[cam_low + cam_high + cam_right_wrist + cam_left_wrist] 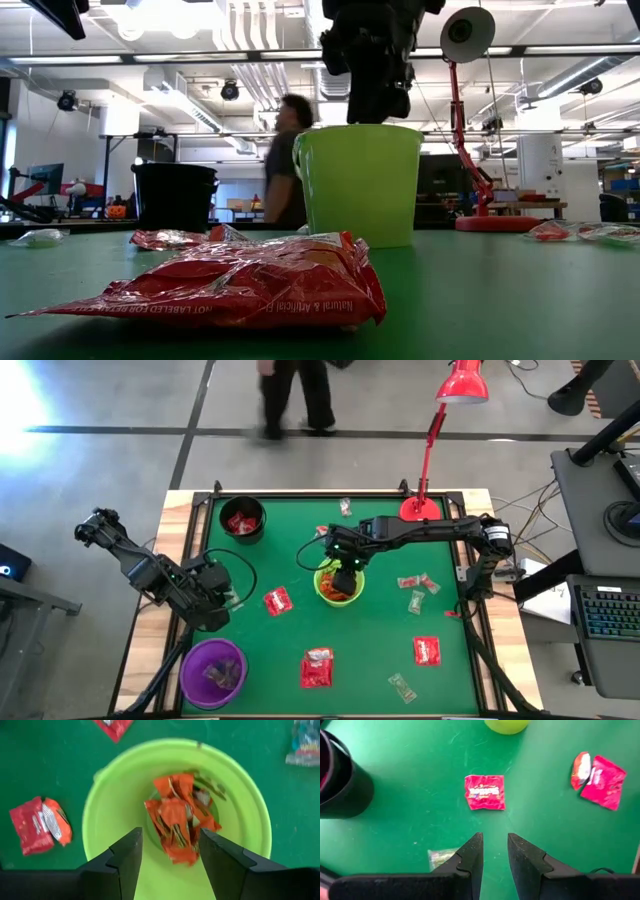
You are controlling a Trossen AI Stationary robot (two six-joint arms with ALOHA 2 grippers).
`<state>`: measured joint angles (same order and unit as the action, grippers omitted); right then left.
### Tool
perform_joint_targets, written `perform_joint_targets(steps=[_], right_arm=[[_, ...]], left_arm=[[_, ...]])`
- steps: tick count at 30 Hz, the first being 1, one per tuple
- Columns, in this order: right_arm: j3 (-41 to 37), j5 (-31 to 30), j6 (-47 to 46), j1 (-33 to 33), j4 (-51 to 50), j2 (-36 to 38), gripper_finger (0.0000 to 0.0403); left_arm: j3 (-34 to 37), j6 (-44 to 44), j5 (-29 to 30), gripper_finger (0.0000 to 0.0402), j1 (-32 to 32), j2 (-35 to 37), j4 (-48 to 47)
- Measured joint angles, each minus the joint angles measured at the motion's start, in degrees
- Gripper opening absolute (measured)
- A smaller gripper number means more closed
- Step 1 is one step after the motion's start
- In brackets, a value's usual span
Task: Sort candy
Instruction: Put the orange gummy into the purple bucket
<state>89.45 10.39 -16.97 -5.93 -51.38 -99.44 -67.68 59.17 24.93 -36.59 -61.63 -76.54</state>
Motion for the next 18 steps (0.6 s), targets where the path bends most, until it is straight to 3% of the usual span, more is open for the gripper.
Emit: perform_joint_targets(steps=[18], right_arm=[[0.0,0.02,-1.05,0.01,7.61,0.0,0.0185]], left_arm=[[-0.02,-0.17,0.01,0.0071,0.01,0.0,2.09]])
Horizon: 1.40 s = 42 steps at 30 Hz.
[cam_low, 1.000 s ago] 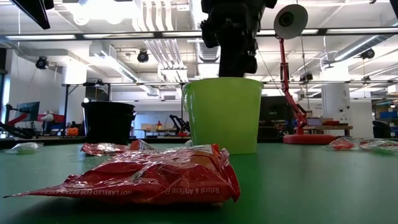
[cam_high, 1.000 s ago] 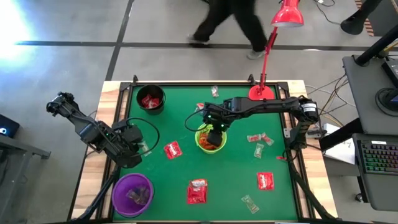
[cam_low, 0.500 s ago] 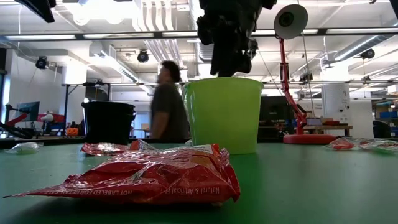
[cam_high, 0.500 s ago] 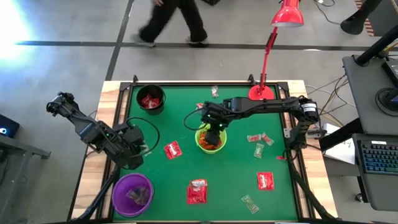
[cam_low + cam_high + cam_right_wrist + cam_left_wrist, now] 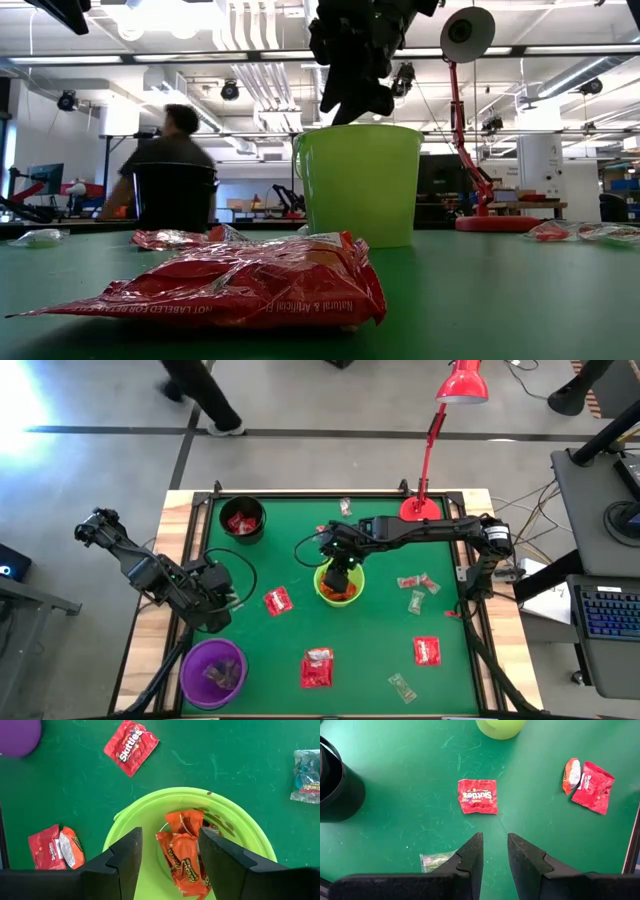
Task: Sort candy
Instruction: Put the orange gummy into the purple bucket
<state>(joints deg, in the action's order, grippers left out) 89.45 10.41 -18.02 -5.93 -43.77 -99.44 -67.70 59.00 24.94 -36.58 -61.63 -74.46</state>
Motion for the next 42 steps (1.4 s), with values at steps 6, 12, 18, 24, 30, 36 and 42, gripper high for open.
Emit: perform_joint_targets(steps=[6,12,18,24,30,36,42], right_arm=[[0.0,0.04,-1.77,-0.01,0.82,-0.02,0.0185],[-0.11,-4.82,-2.07,-0.1,1.11,-0.04,0.0175],[-0.42,-4.44,-4.0,-0.08,1.23,-0.07,0.0167],[-0.87,-3.98,-3.69,-0.1,0.55,-0.11,0.0169],[-0.7,-3.98,-4.06,-0.12,0.69,-0.11,0.0169],[-0.7,-2.58,-0.5,-1.19,0.5,-0.11,0.0158],[1.59,-7.59,3.0,-5.31,-1.8,0.0,0.0138]], left_arm=[[0.0,0.16,0.15,0.0071,0.04,0.0,0.23],[0.0,3.51,3.08,0.0071,0.04,0.0,0.76],[0.0,3.32,5.99,0.0071,0.04,0.0,1.42],[0.0,3.14,6.94,0.0071,0.11,-0.44,1.6],[0.0,2.01,8.95,0.0074,1.2,-2.14,1.64],[0.0,3.22,9.67,0.0074,6.21,-3.7,1.86],[0.0,1.8,10.05,0.0074,12.3,-3.84,3.57]])
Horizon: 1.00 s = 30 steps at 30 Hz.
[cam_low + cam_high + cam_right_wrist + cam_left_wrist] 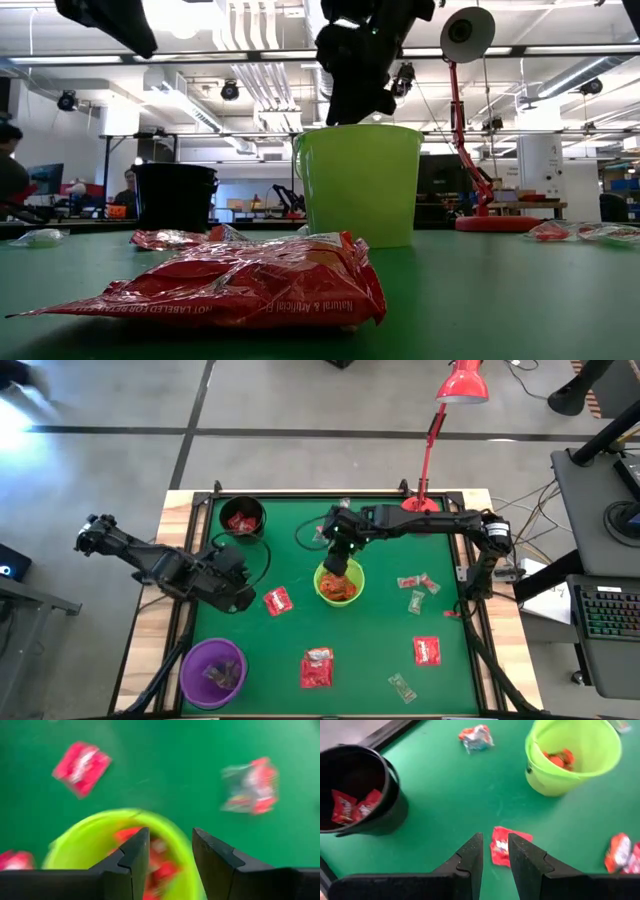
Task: Sort candy
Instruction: Put the orange gummy into the purple bucket
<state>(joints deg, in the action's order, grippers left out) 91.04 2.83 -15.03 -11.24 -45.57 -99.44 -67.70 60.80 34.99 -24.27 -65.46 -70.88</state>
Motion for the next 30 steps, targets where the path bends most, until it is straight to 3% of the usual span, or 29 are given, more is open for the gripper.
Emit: perform_joint_targets(steps=[4,12,19,30], right_arm=[[0.34,-4.18,5.11,-3.72,-0.64,0.02,0.0136],[0.34,-4.34,5.85,-14.22,-0.93,-0.36,0.0145],[0.32,2.56,2.51,-23.56,-1.22,-4.45,0.0139],[1.35,3.77,12.17,-25.66,-0.27,-9.33,0.0161]], left_arm=[[0.0,-1.66,0.07,0.0074,3.51,0.46,0.39],[0.0,-4.94,0.04,0.0074,9.62,0.71,1.43],[0.0,-7.59,0.06,0.0074,14.27,0.71,5.69],[0.0,-7.83,0.03,0.0075,16.8,-0.09,9.69]])
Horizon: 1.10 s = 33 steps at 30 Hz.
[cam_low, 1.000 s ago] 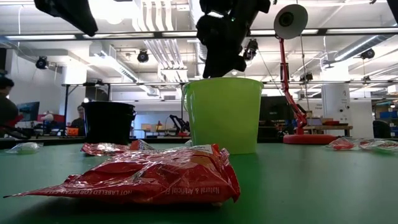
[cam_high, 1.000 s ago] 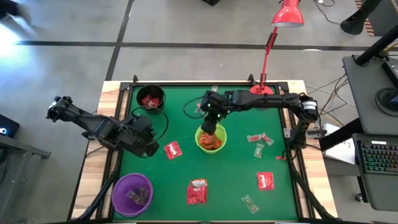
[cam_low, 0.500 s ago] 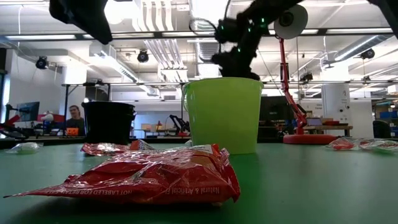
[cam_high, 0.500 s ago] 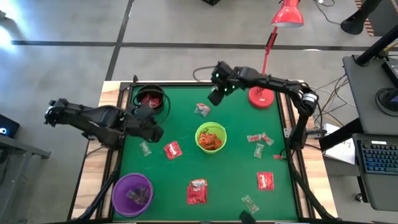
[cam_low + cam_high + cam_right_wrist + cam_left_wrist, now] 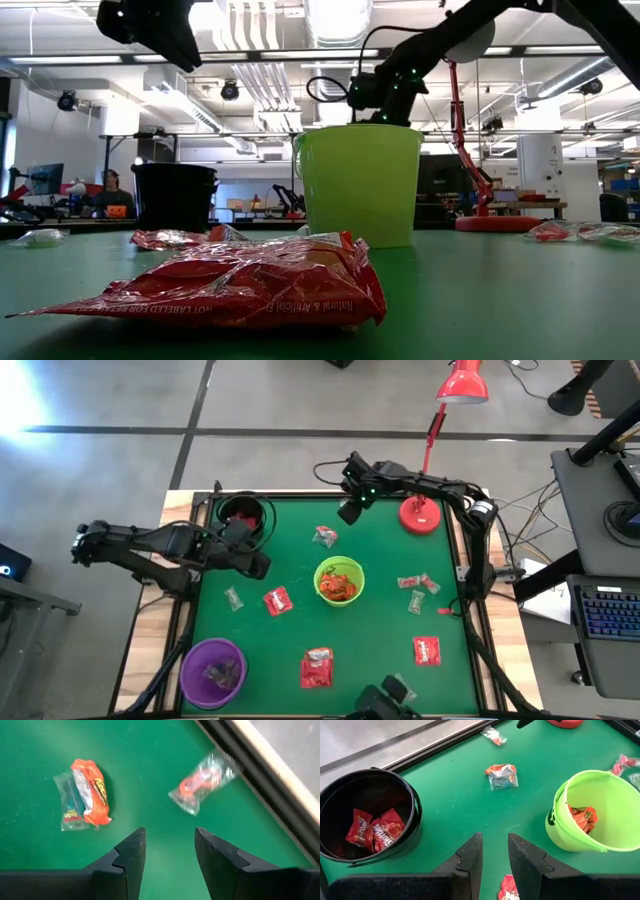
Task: Sort candy
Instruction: Put the orange gummy into the purple bucket
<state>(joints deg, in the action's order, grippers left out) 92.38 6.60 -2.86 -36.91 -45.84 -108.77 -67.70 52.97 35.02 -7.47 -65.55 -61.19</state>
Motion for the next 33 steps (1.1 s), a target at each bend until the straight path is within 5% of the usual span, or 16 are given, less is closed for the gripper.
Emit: perform_joint_targets(steps=[11,18,33], right_arm=[[2.68,-0.11,3.09,-0.91,3.56,-0.25,0.0144],[6.16,2.31,5.15,-2.98,-2.0,-2.51,0.0187],[13.5,-0.66,-6.35,-4.11,-3.52,-14.25,0.0208]], left_arm=[[0.0,0.24,0.27,0.0075,1.27,-2.71,2.61],[0.0,0.37,0.33,0.0075,1.36,-2.77,4.25],[-5.23,-1.52,0.45,0.0075,1.38,-2.74,5.95]])
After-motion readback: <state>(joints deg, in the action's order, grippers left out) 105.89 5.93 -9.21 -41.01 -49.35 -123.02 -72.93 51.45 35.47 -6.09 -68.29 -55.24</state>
